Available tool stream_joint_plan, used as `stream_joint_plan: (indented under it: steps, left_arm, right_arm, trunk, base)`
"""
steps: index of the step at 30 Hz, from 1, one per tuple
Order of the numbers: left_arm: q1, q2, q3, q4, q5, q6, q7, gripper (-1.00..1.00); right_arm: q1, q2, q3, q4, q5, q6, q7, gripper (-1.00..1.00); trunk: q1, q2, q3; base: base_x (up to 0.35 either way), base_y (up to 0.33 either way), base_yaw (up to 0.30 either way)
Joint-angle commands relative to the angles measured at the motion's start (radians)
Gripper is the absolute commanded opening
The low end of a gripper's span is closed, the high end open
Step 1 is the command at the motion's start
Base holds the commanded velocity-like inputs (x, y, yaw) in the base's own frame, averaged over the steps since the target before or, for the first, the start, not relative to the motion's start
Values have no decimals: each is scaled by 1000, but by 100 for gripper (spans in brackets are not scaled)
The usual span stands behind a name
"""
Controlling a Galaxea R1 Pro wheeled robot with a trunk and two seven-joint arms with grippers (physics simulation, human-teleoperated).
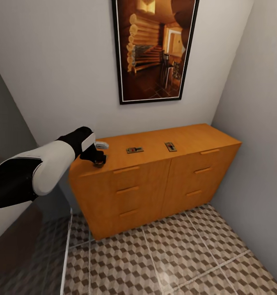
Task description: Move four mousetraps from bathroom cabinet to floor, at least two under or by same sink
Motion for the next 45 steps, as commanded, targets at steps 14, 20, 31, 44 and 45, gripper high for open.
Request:
stream_joint_plan:
  steps: [14,20,31,44,45]
  left_arm:
    - [0,0,-4,17,-1,1,2,-100]
    - [0,0,-4,32,-1,0,2,-100]
    - [0,1,-4,42,-1,0,2,-100]
    - [10,1,-4,56,-1,-3,2,-100]
    - [18,0,-4,56,-1,-5,2,-100]
  right_arm:
    - [0,0,-8,-2,11,5,0,-100]
    - [0,-1,-8,-2,11,5,0,-100]
    - [0,-1,-8,-2,11,5,0,-100]
    - [0,-1,-8,-3,11,4,-1,-100]
    - [0,-1,-8,-3,11,4,-2,-100]
  trunk:
    - [-1,0,-1]
    - [-1,0,-1]
    - [-1,0,-1]
    - [-1,0,-1]
    - [-1,0,-1]
  base:
    - [-264,-169,0]
    - [-131,-262,0]
    - [-130,-262,0]
    - [-99,-148,0]
    - [-11,-12,0]
